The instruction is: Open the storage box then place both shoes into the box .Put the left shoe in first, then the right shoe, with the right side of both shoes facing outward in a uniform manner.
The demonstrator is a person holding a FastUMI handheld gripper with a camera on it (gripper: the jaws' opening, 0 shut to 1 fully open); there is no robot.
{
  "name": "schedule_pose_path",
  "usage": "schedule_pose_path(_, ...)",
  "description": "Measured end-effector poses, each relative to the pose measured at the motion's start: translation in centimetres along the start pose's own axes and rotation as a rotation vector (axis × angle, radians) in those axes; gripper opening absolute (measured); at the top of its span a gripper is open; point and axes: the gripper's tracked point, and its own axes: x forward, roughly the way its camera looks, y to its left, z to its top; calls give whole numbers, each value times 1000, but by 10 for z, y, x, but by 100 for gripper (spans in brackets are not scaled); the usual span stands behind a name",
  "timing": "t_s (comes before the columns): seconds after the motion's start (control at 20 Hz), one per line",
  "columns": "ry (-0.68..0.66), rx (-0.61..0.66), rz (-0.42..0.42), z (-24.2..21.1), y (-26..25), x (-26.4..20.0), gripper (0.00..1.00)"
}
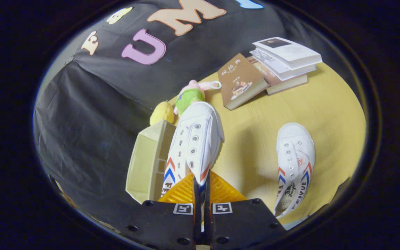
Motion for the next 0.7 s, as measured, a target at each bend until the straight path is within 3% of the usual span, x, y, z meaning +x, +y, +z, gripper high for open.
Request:
schedule_pose_path(0.3, -28, -42, 71, 5, 80, -1, 6)
schedule_pose_path(0.7, 64, -87, 107, -39, 155, 59, 6)
